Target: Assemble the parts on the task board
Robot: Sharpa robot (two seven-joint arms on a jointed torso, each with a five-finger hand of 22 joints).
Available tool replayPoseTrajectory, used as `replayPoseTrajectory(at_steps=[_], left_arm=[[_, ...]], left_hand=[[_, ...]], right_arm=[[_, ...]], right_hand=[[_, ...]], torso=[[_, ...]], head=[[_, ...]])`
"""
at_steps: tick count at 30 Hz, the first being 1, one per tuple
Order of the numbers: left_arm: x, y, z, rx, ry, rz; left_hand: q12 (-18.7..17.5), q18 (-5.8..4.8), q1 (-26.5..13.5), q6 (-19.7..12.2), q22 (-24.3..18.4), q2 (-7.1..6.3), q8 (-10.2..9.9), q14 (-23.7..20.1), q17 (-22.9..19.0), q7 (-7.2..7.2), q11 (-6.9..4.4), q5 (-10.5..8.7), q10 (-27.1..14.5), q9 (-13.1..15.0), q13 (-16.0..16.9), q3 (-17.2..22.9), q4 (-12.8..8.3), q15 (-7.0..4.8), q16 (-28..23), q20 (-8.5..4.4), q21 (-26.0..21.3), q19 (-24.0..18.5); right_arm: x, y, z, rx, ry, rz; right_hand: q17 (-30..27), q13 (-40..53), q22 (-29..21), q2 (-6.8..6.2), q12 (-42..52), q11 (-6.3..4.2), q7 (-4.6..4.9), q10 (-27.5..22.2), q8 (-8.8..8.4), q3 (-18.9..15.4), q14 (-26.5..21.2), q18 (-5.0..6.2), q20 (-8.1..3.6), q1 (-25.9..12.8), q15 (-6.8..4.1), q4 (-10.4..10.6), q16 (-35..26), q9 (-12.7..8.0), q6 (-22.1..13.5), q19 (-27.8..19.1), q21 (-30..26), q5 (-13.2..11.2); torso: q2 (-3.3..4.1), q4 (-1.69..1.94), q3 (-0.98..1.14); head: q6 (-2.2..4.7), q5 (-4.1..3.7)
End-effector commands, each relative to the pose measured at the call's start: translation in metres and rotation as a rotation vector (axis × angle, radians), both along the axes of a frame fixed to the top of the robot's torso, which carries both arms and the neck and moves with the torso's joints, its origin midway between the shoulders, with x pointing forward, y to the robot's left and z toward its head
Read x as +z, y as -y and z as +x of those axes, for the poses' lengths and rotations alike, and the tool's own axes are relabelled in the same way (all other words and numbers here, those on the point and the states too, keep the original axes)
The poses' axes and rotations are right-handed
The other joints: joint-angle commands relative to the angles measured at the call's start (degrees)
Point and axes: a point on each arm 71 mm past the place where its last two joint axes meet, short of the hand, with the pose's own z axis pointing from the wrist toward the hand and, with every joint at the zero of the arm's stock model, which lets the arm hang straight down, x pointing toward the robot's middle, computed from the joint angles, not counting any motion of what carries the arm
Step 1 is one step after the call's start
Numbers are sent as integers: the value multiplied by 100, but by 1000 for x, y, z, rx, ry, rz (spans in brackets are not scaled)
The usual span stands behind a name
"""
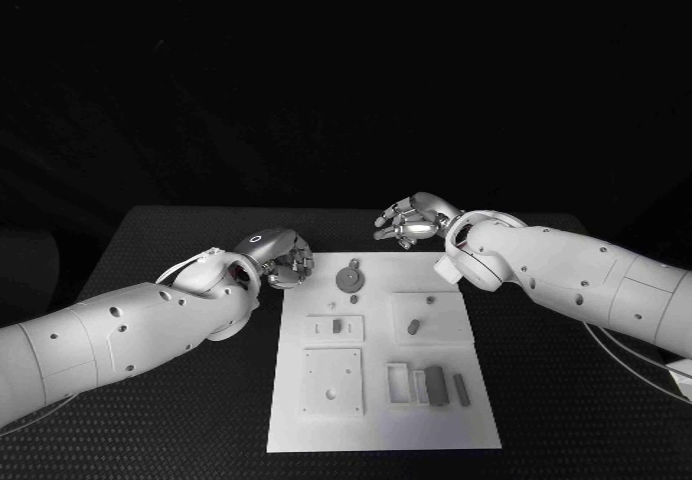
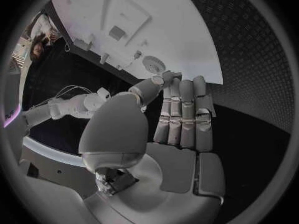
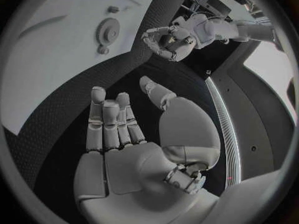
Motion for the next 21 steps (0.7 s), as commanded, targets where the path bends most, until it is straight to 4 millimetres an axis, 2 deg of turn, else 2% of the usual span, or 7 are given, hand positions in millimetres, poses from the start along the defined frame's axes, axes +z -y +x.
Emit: replayPoseTrajectory(at_steps=[1,5,12,21], left_arm=[[5,3,-2,-9,-6,-48],[9,5,-5,-16,-9,-73],[18,10,-9,-25,-40,-144],[34,3,-5,47,-191,-348]], left_hand=[[-36,-75,-40,-7,102,-8,-11,16,-9,28,23,-6,5,1,-11,13,1,38,-42,31,-28,13],[-40,-76,-41,-8,102,-7,-12,16,-10,29,24,-7,7,0,-14,13,1,38,-45,32,-30,13],[-48,-76,-43,-11,102,-10,-14,18,-12,31,26,-10,9,0,-20,11,1,38,-52,32,-35,15],[-74,-80,-60,-26,99,4,-23,14,-19,40,34,-12,10,-3,-38,4,7,42,-75,36,-52,13]], right_arm=[[-7,-10,-4,50,-88,43],[-13,-18,-6,94,-106,48],[-18,-26,-9,144,-118,68],[-24,-31,-12,158,-171,131]], right_hand=[[-6,-8,101,38,26,-12,29,-22,28,0,-28,90,-10,-20,-22,34,29,-10,-3,-24,0,-2],[-11,-18,102,100,33,-20,21,-35,44,13,-38,90,-17,47,-29,-40,31,-10,13,-38,-4,-1],[-21,-42,105,257,47,-28,11,-58,79,26,-67,90,-6,179,-35,-251,32,-13,51,-71,-11,-2],[-26,-54,105,312,52,-27,13,-64,89,18,-78,90,7,189,-35,-318,33,-17,61,-83,-14,-2]], torso=[[-2,4,3],[0,-3,5],[0,6,7],[1,-4,10]], head=[[8,2],[26,-3],[56,-4],[99,-12]])
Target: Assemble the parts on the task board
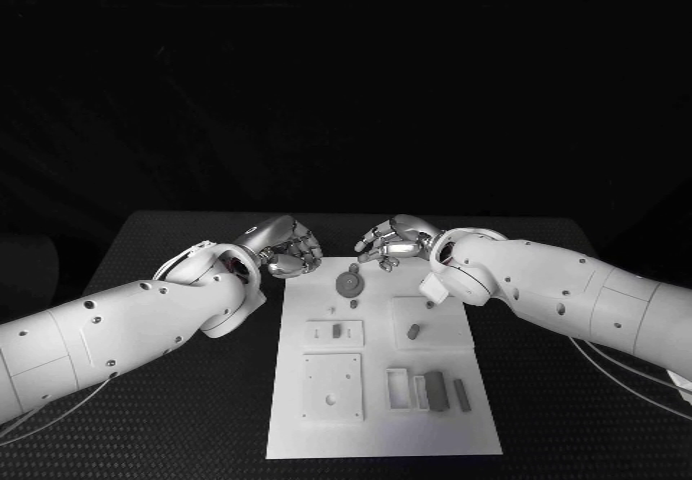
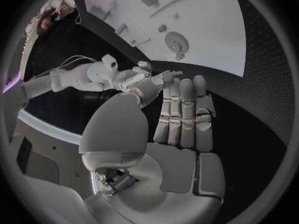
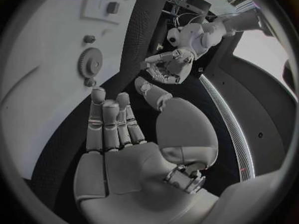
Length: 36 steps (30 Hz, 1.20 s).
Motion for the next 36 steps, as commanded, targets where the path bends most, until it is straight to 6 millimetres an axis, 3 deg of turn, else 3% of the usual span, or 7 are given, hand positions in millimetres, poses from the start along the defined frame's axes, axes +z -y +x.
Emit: replayPoseTrajectory(at_steps=[1,20,36], left_arm=[[0,-3,2,30,-139,-144],[-9,-24,8,92,-482,-494],[-6,-52,20,141,-467,-521]], left_hand=[[-28,-80,-64,-11,99,7,-26,13,-7,27,36,-13,9,-4,-10,2,8,43,-28,36,-32,13],[-90,-84,-132,-71,81,80,-57,-17,-21,54,65,-3,-16,-13,-48,-43,-3,56,-92,49,-95,-7],[-108,-83,-170,-88,74,115,-63,-24,-25,60,75,1,-19,-13,-60,-79,-15,66,-115,57,-117,-16]], right_arm=[[-4,-5,-3,41,-46,57],[-13,-11,-10,69,-285,354],[-17,-11,-11,50,-300,369]], right_hand=[[-8,-10,105,71,30,-5,4,-44,30,-1,-35,91,9,-9,-10,-49,33,-6,48,-42,-14,-2],[-62,-58,80,118,10,42,51,-137,-8,-19,-171,91,80,-117,37,-76,-63,-54,-41,-170,-111,-2],[-71,-73,80,133,13,67,76,-168,-35,-15,-196,91,99,-143,61,-48,-71,-80,-104,-187,-129,-2]], torso=[[1,2,3],[6,-1,-5],[-1,8,-2]], head=[[22,-10],[116,-34],[145,-32]])
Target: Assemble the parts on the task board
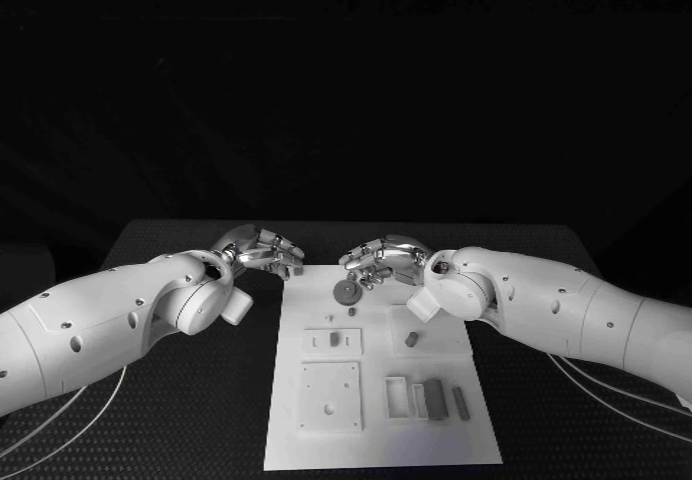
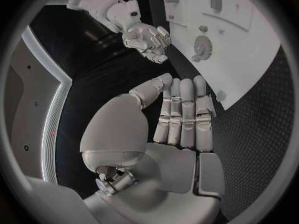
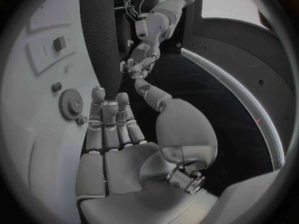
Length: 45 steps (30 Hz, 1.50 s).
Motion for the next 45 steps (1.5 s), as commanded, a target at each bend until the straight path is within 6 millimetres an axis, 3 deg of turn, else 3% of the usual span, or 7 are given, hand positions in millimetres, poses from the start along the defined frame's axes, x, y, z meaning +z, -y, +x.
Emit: replayPoseTrajectory(at_steps=[1,10,16,25,35,40,45], left_arm=[[4,-5,4,-4,18,-18],[12,-18,20,50,101,47],[22,-17,38,34,266,279],[29,-16,71,-52,315,632],[8,6,84,-177,270,823],[-6,11,85,-223,226,859],[-14,12,85,-246,201,863]], left_hand=[[-31,-83,-57,-46,75,-1,-31,-3,-7,13,54,1,2,-5,-6,-44,-12,46,-33,36,-29,4],[-191,-82,-171,-307,50,-106,-157,-86,-19,121,150,-222,-122,-53,-95,-228,-10,100,-117,87,-53,-109],[-466,-74,-288,-761,-45,-209,-347,-394,-45,316,369,-771,-570,-148,-253,-577,-2,260,-241,233,-59,-455],[-815,-45,-586,-970,-156,-398,-384,-697,-83,344,570,-840,-980,-202,-581,-958,14,435,-363,399,-67,-795],[-1061,-11,-653,-1096,-229,-421,-362,-812,-85,220,519,-843,-897,-191,-860,-1086,9,463,-384,448,-60,-890],[-1289,-36,-662,-1160,-646,-410,-324,-1561,-489,253,550,-844,-842,-174,-1064,-1034,2,878,-1166,835,-76,-1797],[-1479,3,-617,-1200,-1002,-355,-283,-1735,-743,263,556,-842,-815,-156,-1218,-1002,-13,1031,-1635,1010,-74,-2149]], right_arm=[[1,0,0,6,3,21],[1,3,1,-6,20,9],[1,7,2,-16,43,-13],[2,16,3,-34,75,-46],[12,20,7,-50,130,-62],[20,22,10,-59,153,-64],[27,26,13,-74,177,-65]], right_hand=[[-5,-5,80,29,15,-5,3,-54,-34,3,-33,89,15,-39,1,-1,-30,-7,-28,-40,-36,-2],[-2,-5,83,30,25,-5,3,-53,-26,3,-24,89,13,-34,1,-1,-17,-7,-21,-28,-29,-2],[0,-5,86,29,32,-5,2,-52,-23,0,-17,89,12,-38,0,2,-9,-8,-19,-17,-24,-2],[1,-6,87,25,36,-6,2,-52,-21,-4,-12,89,11,-43,0,6,-3,-9,-19,-10,-21,-2],[0,-9,88,10,41,-6,1,-53,-18,-13,-8,89,10,-56,0,9,2,-11,-18,-4,-19,-3],[-21,-35,81,-18,18,-2,5,-84,-20,-13,-42,89,16,-71,5,6,-32,-21,-34,-42,-48,-1],[-71,-115,65,-24,-60,9,15,-124,-15,5,-115,89,43,-88,17,11,-117,-32,-49,-113,-111,-2]], torso=[[-2,3,2],[0,1,4],[0,5,3],[18,-29,5],[56,-65,16],[93,-93,15],[133,-116,17]], head=[[9,25],[13,43],[41,71],[93,127],[157,184],[178,207],[206,218]])
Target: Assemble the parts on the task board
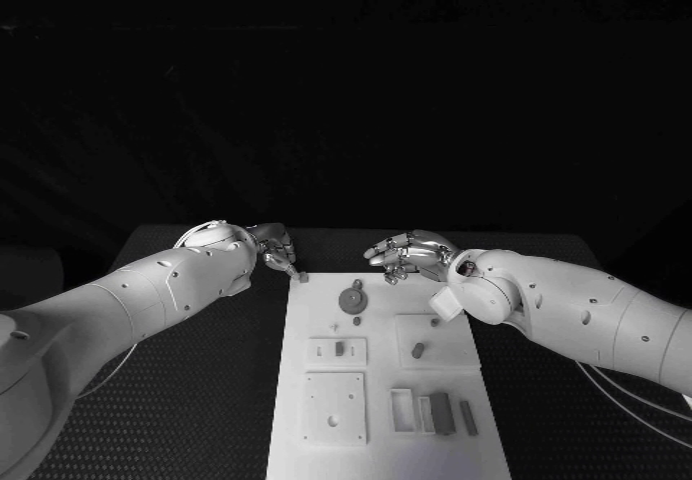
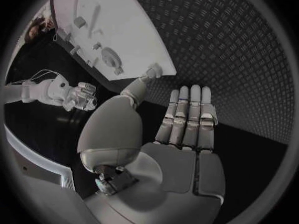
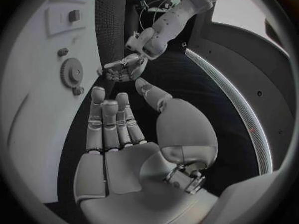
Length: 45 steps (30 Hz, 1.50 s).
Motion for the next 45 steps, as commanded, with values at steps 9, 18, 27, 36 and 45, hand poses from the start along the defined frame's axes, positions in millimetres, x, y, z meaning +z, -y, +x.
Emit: replayPoseTrajectory(at_steps=[9,18,27,36,45], left_arm=[[-9,9,-2,-65,-57,14],[-9,8,-3,-67,-91,-42],[-12,12,-5,-91,-150,-60],[-16,17,-7,-111,-163,-59],[-16,25,-10,-147,-166,-65]], left_hand=[[-168,-7,62,-65,-320,219,74,-48,-171,-32,-38,-21,122,20,-148,17,0,35,-373,69,1,-152],[-289,-16,52,-120,-459,404,75,15,-194,-36,-47,-22,111,11,-246,-18,5,38,-480,72,6,-146],[-356,-61,98,-131,-550,534,92,56,-191,-57,-72,-22,134,9,-311,-54,-11,30,-539,81,1,-235],[-411,-85,160,-146,-596,582,99,48,-189,-86,-95,-23,122,5,-359,-75,-12,29,-589,78,7,-269],[-498,-85,189,-200,-651,365,86,20,-182,-113,-112,-23,44,-10,-438,-179,-17,42,-652,109,9,-352]], right_arm=[[13,3,4,-24,65,4],[14,4,5,-27,66,3],[14,3,5,-27,64,2],[14,1,5,-24,63,2],[15,3,6,-27,64,0]], right_hand=[[-234,-473,-24,-4,-429,24,47,-44,17,45,-207,86,126,-87,19,4,-418,-28,-32,-305,-309,-2],[-250,-520,-30,-1,-450,27,50,-39,19,44,-209,88,140,-85,22,0,-446,-33,-42,-313,-331,-2],[-253,-534,-32,7,-453,28,51,-34,21,44,-206,88,143,-84,22,1,-451,-35,-45,-312,-336,-2],[-255,-543,-32,14,-453,27,51,-30,23,44,-203,88,145,-83,22,2,-454,-36,-45,-309,-338,-2],[-256,-547,-32,16,-453,27,51,-28,24,44,-202,89,145,-82,22,1,-455,-36,-45,-307,-339,-2]], torso=[[102,-48,-8],[102,-52,-8],[100,-50,-5],[110,-55,-8],[96,-40,-8]], head=[[30,19],[10,-3],[-2,-18],[-1,-34],[-37,-53]])
